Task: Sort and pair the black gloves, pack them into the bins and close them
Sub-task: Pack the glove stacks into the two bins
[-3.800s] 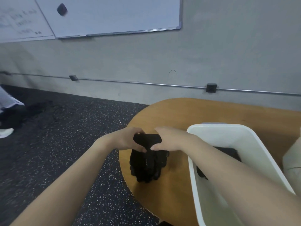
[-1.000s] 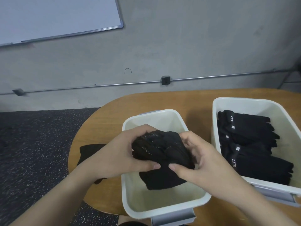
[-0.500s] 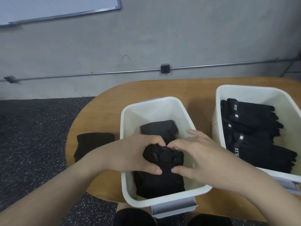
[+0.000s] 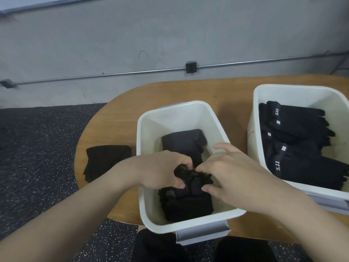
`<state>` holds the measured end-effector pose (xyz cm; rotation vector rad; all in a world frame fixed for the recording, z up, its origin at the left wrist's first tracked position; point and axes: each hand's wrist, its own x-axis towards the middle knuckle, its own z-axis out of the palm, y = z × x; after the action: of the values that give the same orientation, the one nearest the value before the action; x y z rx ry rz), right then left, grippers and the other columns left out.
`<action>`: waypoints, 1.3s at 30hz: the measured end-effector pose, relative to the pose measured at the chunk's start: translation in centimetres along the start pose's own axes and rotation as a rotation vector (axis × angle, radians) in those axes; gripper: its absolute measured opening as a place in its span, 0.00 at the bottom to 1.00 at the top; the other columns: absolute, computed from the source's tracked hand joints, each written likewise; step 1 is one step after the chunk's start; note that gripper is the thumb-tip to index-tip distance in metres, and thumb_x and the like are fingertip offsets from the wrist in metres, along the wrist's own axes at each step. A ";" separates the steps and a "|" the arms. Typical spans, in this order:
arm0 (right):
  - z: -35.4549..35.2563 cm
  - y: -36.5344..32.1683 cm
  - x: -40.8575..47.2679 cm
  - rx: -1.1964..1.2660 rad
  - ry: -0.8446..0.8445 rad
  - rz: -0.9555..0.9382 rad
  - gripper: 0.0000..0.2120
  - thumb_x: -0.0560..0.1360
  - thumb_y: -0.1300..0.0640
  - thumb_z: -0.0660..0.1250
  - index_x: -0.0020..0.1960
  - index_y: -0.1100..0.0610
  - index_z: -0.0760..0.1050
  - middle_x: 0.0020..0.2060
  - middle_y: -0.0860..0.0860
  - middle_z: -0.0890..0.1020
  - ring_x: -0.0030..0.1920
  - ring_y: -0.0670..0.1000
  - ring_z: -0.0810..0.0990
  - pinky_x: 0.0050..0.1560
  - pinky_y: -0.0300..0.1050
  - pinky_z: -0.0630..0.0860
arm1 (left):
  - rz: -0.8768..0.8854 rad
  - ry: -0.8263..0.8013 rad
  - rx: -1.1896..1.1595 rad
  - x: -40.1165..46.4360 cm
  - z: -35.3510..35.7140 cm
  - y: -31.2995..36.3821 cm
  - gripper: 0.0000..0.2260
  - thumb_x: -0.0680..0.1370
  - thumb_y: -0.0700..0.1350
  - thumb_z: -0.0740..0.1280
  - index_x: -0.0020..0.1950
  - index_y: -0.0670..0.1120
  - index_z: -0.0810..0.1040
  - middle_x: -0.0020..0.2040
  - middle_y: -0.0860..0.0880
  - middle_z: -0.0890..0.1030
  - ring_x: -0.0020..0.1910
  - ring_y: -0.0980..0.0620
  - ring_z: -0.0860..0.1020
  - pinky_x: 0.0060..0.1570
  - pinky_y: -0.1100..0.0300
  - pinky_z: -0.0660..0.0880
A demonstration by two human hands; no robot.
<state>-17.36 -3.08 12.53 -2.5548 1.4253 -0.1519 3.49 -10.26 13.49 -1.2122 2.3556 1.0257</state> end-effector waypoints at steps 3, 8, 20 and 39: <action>-0.1 0.0 0.0 -0.030 -0.009 -0.004 0.18 0.78 0.38 0.66 0.63 0.46 0.80 0.51 0.44 0.85 0.58 0.44 0.79 0.64 0.28 0.21 | -0.011 0.091 0.034 0.3 0.4 0.1 0.11 0.81 0.48 0.71 0.62 0.58 0.78 0.47 0.61 0.78 0.44 0.60 0.78 0.44 0.65 0.71; -0.2 0.0 0.1 -0.059 -0.041 0.006 0.19 0.78 0.38 0.66 0.62 0.48 0.81 0.52 0.44 0.85 0.57 0.44 0.80 0.65 0.29 0.22 | -0.086 0.228 0.120 -0.2 0.3 0.2 0.17 0.79 0.52 0.73 0.67 0.59 0.78 0.53 0.59 0.76 0.52 0.56 0.78 0.53 0.61 0.76; -1.0 -0.8 2.5 -0.216 -0.275 0.040 0.19 0.77 0.40 0.70 0.62 0.50 0.78 0.52 0.47 0.84 0.53 0.52 0.82 0.73 0.51 0.65 | -0.020 0.089 0.417 -0.7 0.5 0.6 0.32 0.72 0.59 0.77 0.75 0.58 0.73 0.58 0.55 0.81 0.49 0.55 0.76 0.46 0.61 0.73; -0.7 -1.1 3.5 -0.150 -0.273 0.055 0.12 0.81 0.51 0.68 0.63 0.51 0.81 0.51 0.51 0.85 0.50 0.52 0.84 0.57 0.49 0.81 | -0.004 0.050 0.239 -0.5 -0.7 0.1 0.23 0.78 0.50 0.74 0.73 0.53 0.76 0.64 0.53 0.81 0.62 0.54 0.79 0.63 0.56 0.76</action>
<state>-14.75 -5.57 13.39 -2.5261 1.4459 0.3129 3.72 -10.44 14.27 -1.1637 2.4286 0.6941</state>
